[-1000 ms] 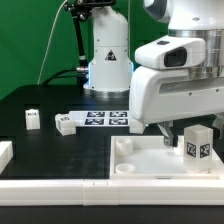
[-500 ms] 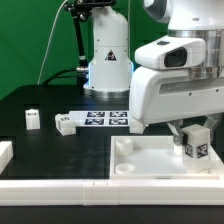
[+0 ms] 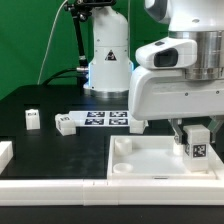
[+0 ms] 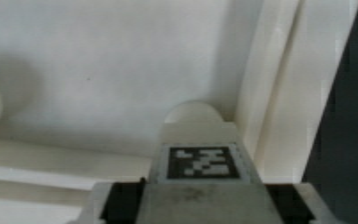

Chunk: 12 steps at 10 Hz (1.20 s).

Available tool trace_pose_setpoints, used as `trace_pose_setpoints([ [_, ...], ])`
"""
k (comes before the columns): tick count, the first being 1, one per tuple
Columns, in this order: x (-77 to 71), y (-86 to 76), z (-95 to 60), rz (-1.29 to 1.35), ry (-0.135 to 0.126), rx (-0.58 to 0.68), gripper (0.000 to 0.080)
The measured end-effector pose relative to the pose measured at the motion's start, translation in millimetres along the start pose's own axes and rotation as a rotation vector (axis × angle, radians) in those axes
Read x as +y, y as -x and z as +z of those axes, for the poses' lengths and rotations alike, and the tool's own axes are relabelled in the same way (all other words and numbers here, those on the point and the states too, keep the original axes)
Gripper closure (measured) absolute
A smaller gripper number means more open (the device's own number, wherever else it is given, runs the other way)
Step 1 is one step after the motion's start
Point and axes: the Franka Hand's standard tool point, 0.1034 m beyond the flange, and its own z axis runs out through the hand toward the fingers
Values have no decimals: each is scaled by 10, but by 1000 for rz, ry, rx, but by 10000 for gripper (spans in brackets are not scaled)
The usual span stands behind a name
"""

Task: Assemble one leg

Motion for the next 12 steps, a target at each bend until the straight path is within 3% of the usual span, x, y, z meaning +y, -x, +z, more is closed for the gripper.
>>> trace_pose_setpoints([
  [2, -13, 15, 19, 223, -4, 6, 509],
  [7, -65, 32, 29, 851, -61, 5, 509],
  [10, -67, 32, 31, 1062, -75, -16, 509],
  [11, -72, 33, 32, 1076, -76, -17, 425],
  [12, -73, 34, 34, 1054, -76, -17, 425],
])
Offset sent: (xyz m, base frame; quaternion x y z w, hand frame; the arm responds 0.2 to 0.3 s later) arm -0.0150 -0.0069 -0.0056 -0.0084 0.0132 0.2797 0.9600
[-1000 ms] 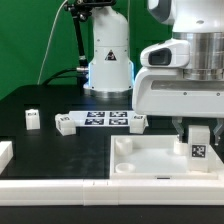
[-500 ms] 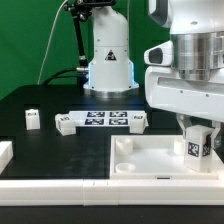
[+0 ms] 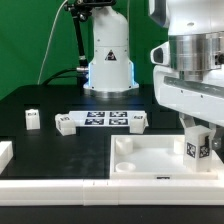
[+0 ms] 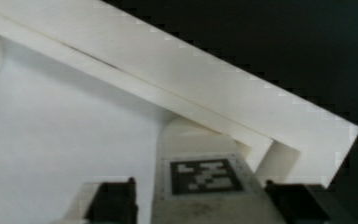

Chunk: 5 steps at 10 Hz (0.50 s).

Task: Assemble one leg

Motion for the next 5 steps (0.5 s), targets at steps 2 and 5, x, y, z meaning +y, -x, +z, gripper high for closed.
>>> trace_pose_setpoints([
  [2, 0, 3, 2, -30, 0, 0, 194],
  [5, -1, 5, 3, -325, 3, 2, 152],
])
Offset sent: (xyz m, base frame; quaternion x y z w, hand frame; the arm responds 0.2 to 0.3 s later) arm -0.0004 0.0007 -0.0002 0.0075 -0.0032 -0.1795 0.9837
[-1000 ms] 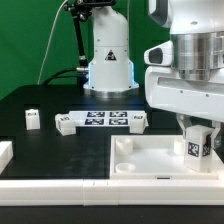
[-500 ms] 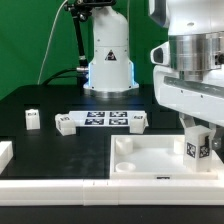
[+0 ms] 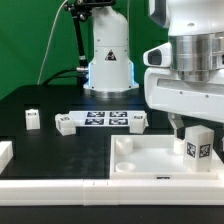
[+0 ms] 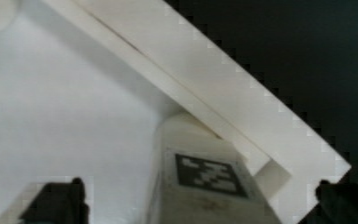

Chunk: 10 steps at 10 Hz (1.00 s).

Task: Assemble one leg

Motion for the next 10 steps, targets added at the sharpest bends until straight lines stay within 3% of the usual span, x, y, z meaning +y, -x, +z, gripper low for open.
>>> trace_pose_setpoints([
  [3, -15, -1, -9, -287, 0, 1, 150],
  [7, -42, -36, -32, -810, 35, 25, 150],
  [10, -24, -57, -28, -961, 40, 20, 150],
])
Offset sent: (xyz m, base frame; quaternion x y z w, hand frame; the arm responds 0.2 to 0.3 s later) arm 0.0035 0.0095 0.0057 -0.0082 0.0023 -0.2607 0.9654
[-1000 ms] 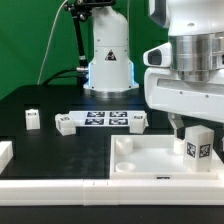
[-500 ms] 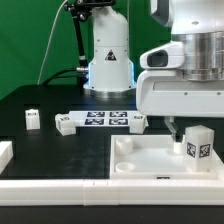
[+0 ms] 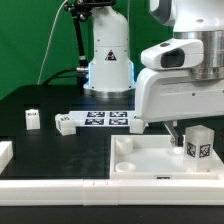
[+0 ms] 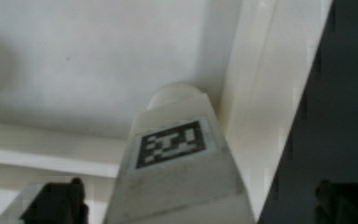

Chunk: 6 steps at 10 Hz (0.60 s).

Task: Assemble one leg

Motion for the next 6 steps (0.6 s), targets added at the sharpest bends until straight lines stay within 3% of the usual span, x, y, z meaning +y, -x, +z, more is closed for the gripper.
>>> trace_pose_setpoints([
  [1, -2, 0, 0, 10, 0, 0, 150],
  [3, 0, 1, 1, 10, 0, 0, 373],
  [4, 7, 1, 1, 11, 1, 0, 373],
  [5, 18, 1, 2, 17, 1, 0, 507],
  [6, 19, 2, 3, 51, 1, -1, 507],
])
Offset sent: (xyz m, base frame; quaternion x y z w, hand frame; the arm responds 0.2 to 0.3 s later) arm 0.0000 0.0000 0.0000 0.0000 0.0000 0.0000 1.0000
